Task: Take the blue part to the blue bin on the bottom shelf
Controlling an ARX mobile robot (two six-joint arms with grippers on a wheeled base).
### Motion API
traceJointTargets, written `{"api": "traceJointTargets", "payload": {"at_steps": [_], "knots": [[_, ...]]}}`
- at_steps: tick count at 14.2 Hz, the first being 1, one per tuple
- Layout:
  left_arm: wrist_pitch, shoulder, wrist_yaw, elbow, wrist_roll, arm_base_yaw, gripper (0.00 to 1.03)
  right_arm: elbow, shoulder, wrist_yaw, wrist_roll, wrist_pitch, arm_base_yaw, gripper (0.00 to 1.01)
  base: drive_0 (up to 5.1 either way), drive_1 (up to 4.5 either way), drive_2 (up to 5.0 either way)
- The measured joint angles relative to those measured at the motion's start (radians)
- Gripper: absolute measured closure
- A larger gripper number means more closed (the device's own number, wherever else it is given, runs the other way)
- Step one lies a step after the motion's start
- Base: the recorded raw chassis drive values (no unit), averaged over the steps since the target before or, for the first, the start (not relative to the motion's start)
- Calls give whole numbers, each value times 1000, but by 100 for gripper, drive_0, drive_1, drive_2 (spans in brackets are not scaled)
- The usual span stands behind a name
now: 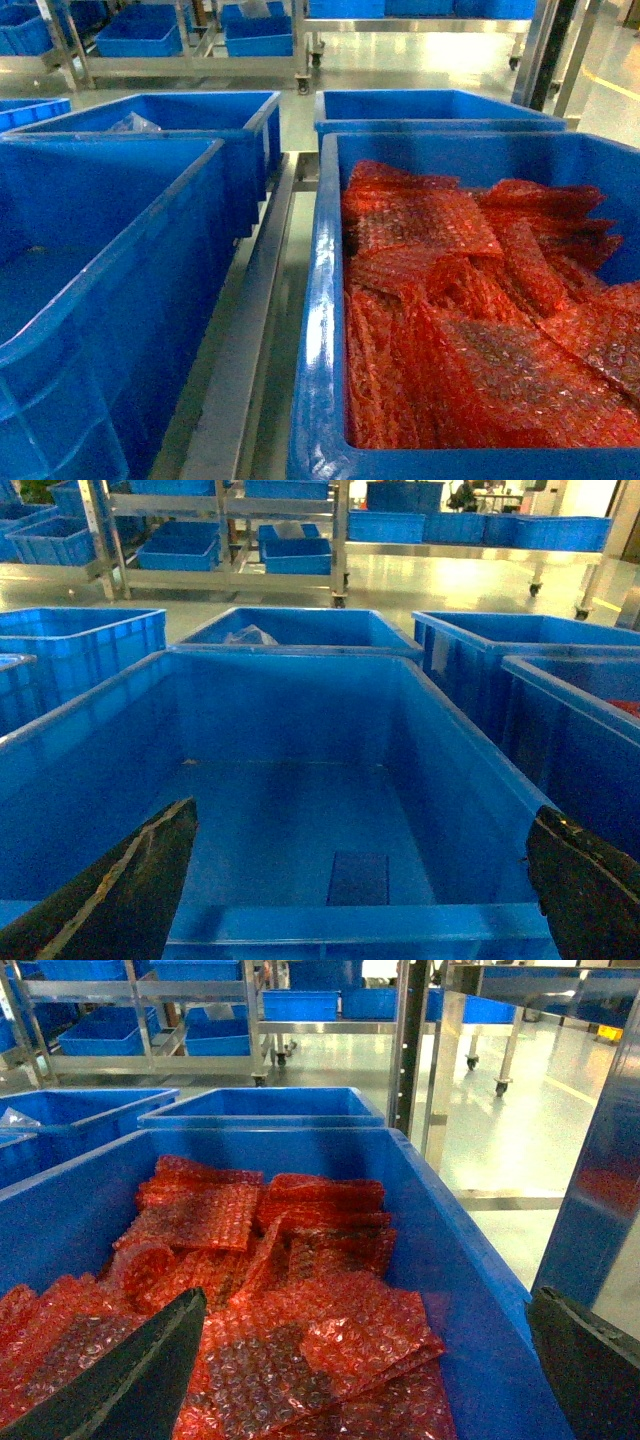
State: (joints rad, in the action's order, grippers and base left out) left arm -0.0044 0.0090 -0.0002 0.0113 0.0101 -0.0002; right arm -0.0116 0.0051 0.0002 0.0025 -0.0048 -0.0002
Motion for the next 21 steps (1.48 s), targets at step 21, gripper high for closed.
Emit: {"api": "traceJointTargets", "payload": {"at_steps": [21], "knots": [[0, 0, 0, 0, 0, 0, 5, 0, 0, 0, 0, 0, 0, 3, 0, 0, 0]]}}
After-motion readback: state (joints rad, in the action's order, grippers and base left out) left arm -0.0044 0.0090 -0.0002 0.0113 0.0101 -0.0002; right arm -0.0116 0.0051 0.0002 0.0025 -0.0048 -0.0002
